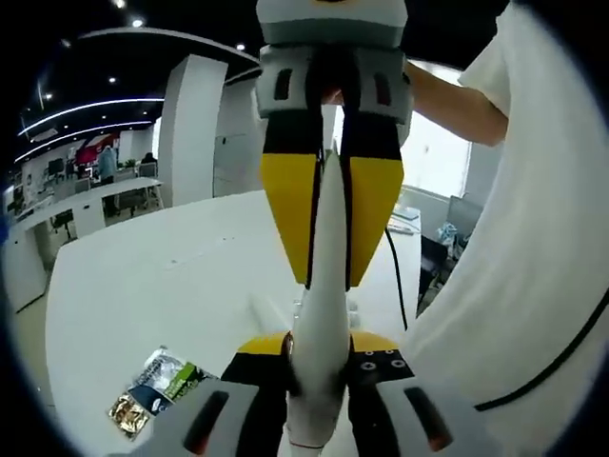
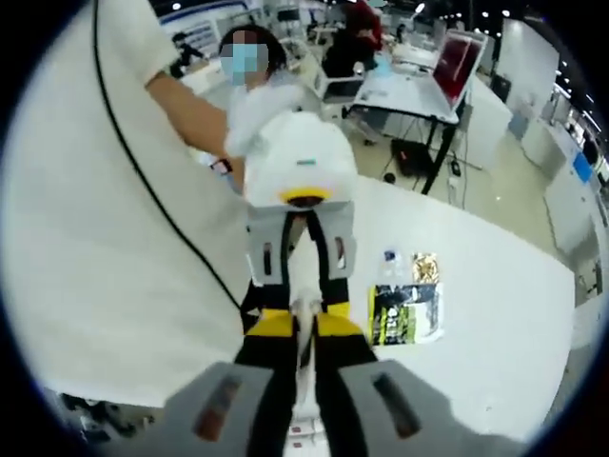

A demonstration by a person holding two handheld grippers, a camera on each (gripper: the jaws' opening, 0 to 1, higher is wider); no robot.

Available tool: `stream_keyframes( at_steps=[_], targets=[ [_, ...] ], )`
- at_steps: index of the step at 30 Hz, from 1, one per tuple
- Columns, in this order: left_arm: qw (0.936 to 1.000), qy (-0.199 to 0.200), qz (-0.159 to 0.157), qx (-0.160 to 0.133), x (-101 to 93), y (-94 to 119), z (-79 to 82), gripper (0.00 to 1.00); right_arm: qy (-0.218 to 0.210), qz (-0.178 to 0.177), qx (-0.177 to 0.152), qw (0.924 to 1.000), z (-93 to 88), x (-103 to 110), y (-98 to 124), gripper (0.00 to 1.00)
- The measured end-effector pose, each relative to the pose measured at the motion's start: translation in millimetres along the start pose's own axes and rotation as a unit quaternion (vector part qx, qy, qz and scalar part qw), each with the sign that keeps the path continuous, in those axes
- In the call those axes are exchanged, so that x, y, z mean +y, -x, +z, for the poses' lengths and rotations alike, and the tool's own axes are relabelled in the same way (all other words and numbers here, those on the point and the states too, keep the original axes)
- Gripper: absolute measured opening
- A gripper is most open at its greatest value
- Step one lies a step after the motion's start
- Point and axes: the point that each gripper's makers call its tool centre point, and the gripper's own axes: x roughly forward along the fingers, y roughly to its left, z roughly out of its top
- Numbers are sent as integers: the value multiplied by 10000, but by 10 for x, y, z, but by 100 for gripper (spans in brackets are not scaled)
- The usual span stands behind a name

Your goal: Arrange the skincare products in the storage area until every visible bottle or jar stands upright without overlapping.

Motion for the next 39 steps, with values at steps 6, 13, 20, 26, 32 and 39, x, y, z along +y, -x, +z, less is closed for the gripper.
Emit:
stream_keyframes(
  at_steps=[6, 13, 20, 26, 32, 39],
  targets=[
    [9986, 517, 114, -1, 71, 38, -20, 25, -79, -22, 134, 9999, -7, -67, 16, 1],
    [9917, 836, 944, -252, 328, 205, -104, 38, -110, -283, 430, 9986, -195, -260, 64, 1],
    [9722, 1525, 1777, -63, 608, 471, -352, 44, -455, -644, 863, 9931, -534, -659, 190, 2],
    [9685, 1460, 2008, 177, 581, 539, -461, 46, -740, -890, 1035, 9879, -768, -1036, 363, 2],
    [9711, 1676, 1665, 327, 390, 480, -457, 46, -845, -993, 1291, 9830, -959, -1315, 439, 2],
    [9751, 1538, 1528, 479, 290, 461, -318, 46, -1057, -1014, 1475, 9781, -1166, -1572, 521, 2]
  ],
)
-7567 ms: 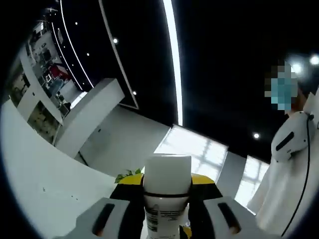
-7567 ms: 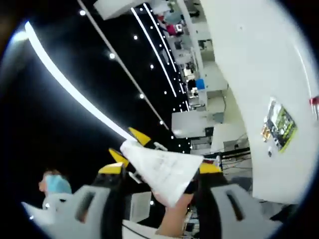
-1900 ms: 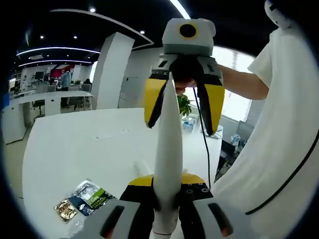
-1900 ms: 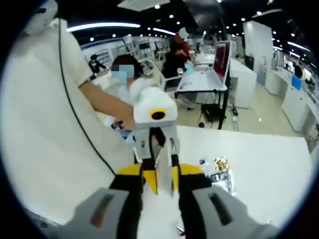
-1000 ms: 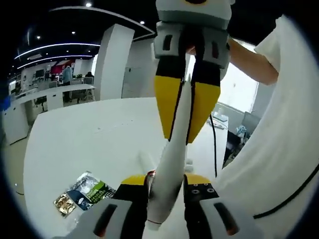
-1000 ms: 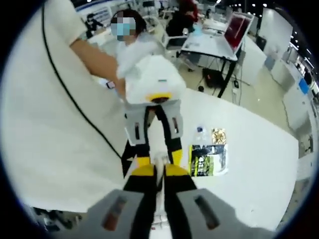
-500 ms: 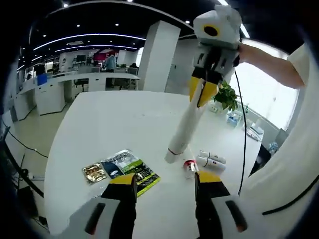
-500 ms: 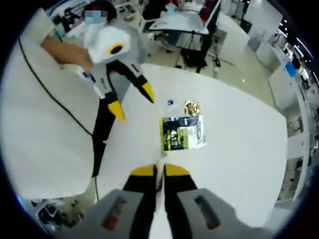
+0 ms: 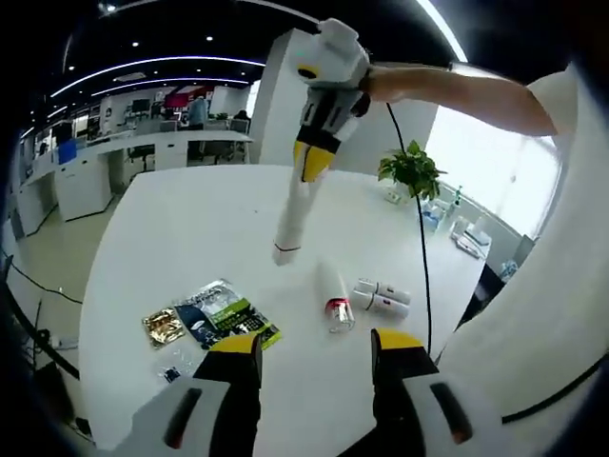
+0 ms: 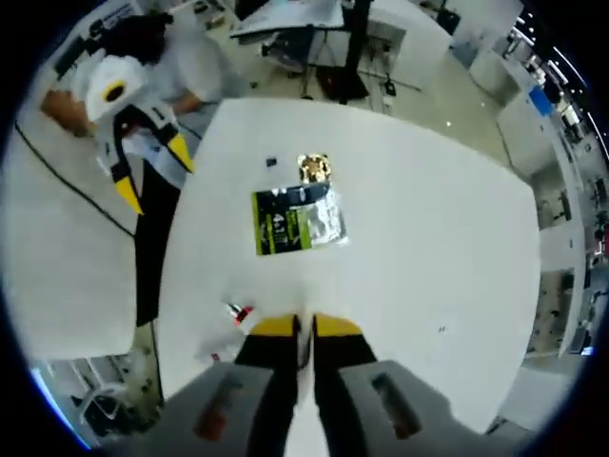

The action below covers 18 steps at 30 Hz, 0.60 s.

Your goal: Arrange the skincare products in the storage area until every visible bottle or jar stands upright without overlapping.

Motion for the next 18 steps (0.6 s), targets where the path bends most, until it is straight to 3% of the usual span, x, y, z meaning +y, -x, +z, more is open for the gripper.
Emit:
stream_keyframes(
  at_steps=[1, 9, 13, 18],
  targets=[
    [9997, 11, -56, 220, -23, 18, -53, 43, -32, -16, 8, 10000, -13, -42, 4, 2],
    [9991, -167, -208, 344, -84, 148, -63, 21, -250, -48, 250, 9994, -127, -293, -91, 2],
    [9985, -295, -88, 446, -58, 208, -84, 14, -392, 9, 468, 9981, -216, -356, -219, 2],
    [9990, -314, -32, 331, -46, 296, -20, 4, -502, 14, 649, 9966, -281, -449, -294, 2]
  ],
)
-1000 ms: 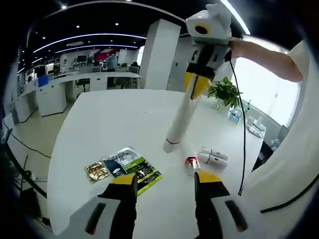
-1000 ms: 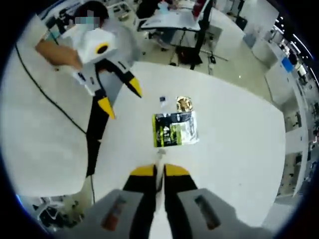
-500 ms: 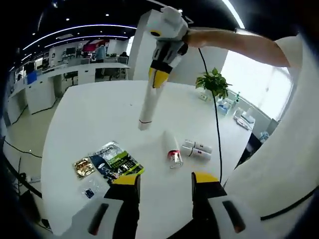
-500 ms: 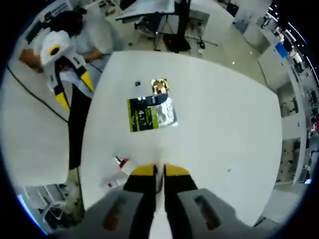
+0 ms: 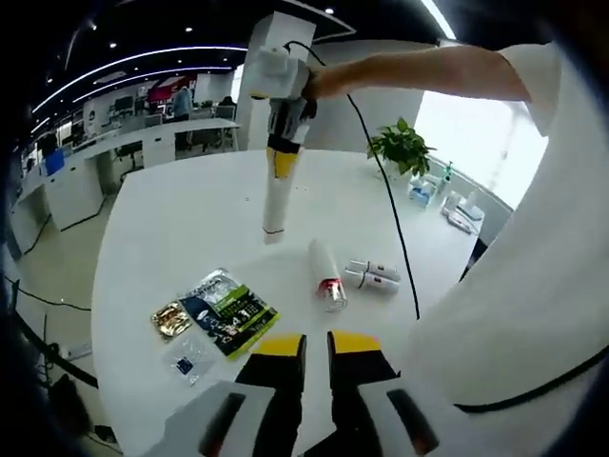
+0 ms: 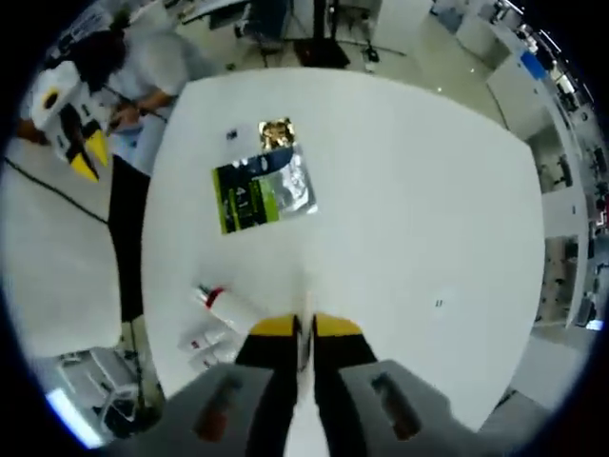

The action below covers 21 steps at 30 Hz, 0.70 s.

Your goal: Arrange the skincare products in the storage area until every visible bottle or jar stands upright without overlapping.

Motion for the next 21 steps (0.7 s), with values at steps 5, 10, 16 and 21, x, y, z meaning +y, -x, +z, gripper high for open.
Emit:
stream_keyframes(
  at_steps=[5, 10, 16, 21],
  targets=[
    [10000, 70, 16, -33, 0, 64, 5, 0, -232, -38, 34, 9997, -23, -113, -13, 2],
    [9999, -7, 151, -60, 9, 85, -5, 2, -371, 8, 95, 9993, -66, -171, -69, 2],
    [9994, 12, 194, -282, -8, 171, 52, 4, -422, 27, 196, 9989, -149, -220, -112, 2],
    [9990, -262, 313, -173, -19, 159, -2, 16, -374, 44, 355, 9987, -227, -247, -153, 2]
  ],
)
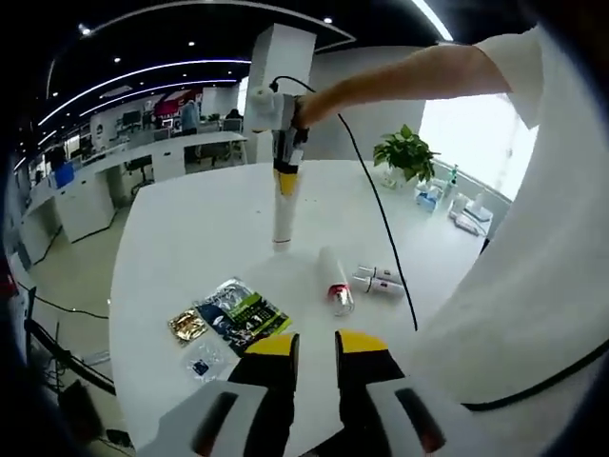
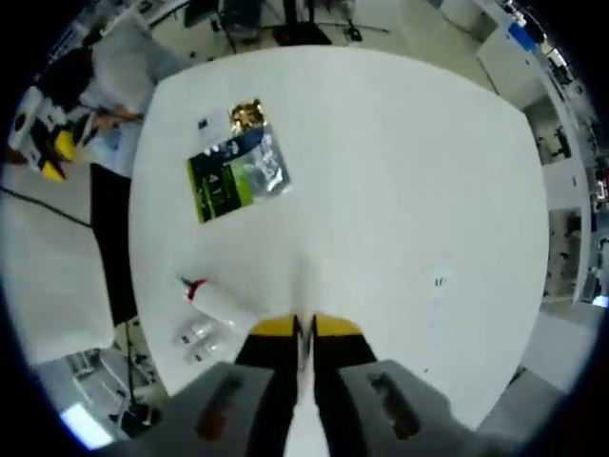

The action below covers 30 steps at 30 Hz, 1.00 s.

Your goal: Arrange the skincare products in the storage area until every visible bottle or jar stands upright without overlapping.

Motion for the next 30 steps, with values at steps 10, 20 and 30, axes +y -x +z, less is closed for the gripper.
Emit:
stream_keyframes(
  at_steps=[10, 20, 30],
  targets=[
    [9999, 81, 66, -45, 1, 16, -9, 21, 87, -51, 166, 9998, -47, -55, -25, 2],
    [9995, 57, 291, -141, 81, 42, 16, 23, 106, -16, 344, 9994, -139, -111, -105, 2],
    [9987, 239, 425, -152, 118, 54, -40, 23, 252, 55, 416, 9988, -28, -117, -125, 2]
  ],
)
